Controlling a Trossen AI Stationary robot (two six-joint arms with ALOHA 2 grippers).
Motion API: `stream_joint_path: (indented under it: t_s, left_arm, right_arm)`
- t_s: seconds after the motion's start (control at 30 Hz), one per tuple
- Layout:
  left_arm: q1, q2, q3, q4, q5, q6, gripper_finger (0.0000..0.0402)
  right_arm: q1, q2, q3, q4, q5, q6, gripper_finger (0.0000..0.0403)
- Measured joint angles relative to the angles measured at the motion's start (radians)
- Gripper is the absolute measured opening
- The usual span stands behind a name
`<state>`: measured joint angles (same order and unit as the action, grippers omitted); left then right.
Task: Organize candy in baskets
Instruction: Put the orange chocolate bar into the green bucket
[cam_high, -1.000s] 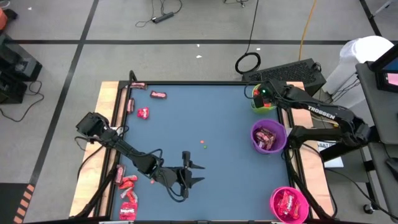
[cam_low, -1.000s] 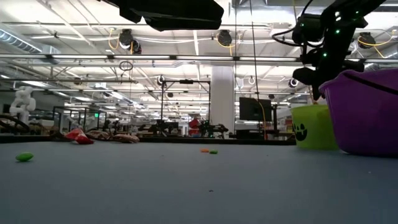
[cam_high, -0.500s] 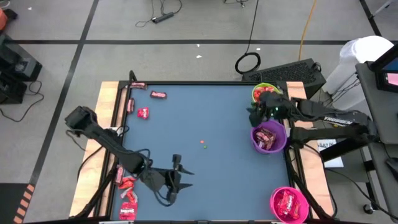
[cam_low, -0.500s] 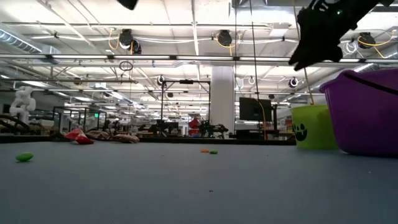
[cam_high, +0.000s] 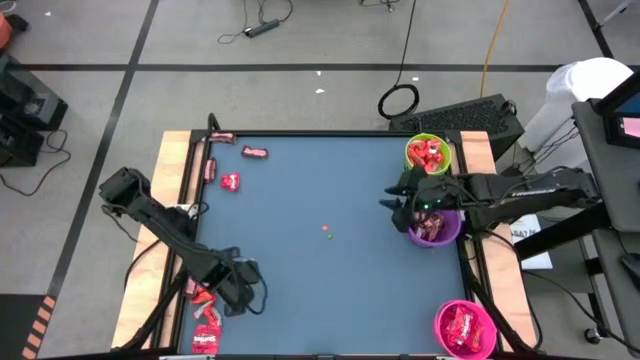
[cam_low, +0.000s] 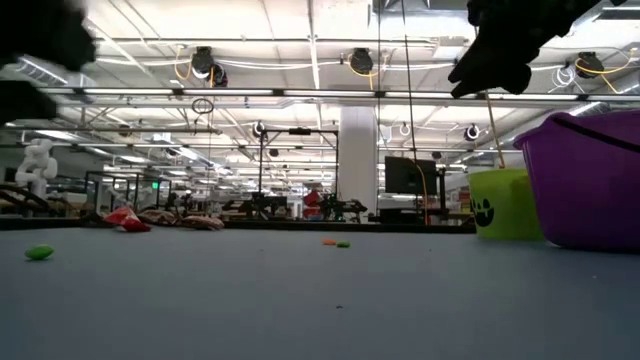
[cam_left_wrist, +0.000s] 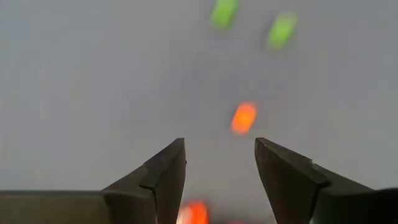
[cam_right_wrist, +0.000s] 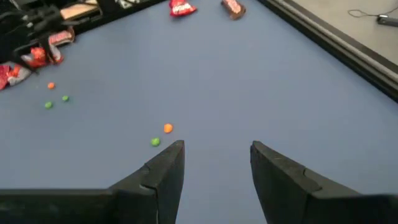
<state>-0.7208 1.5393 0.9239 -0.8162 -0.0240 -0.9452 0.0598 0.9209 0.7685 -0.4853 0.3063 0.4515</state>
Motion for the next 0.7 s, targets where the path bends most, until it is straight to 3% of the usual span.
stream_joint_path:
  t_s: [0.17,0.33,0.53,0.7]
  left_arm:
    - [-0.049,0.002,-0.04,-0.149,0.065,-0.14,0.0197]
    - [-0.067,0.002,-0.095,-0.131,0.203,-0.221,0.0197]
    - [-0.074,0.002,-0.172,-0.117,0.261,-0.279,0.0196]
    - [-0.072,0.0,-0.201,-0.042,0.303,-0.272,0.0157]
  right_arm:
    - [0.015,0.011,0.0,-0.004,0.001,0.0,0.0171]
    - [0.015,0.011,0.0,-0.004,0.001,0.003,0.0171]
    - [0.014,0.011,0.0,-0.004,0.001,0.002,0.0171]
    - [0.014,0.011,0.0,-0.005,0.001,0.0,0.0171]
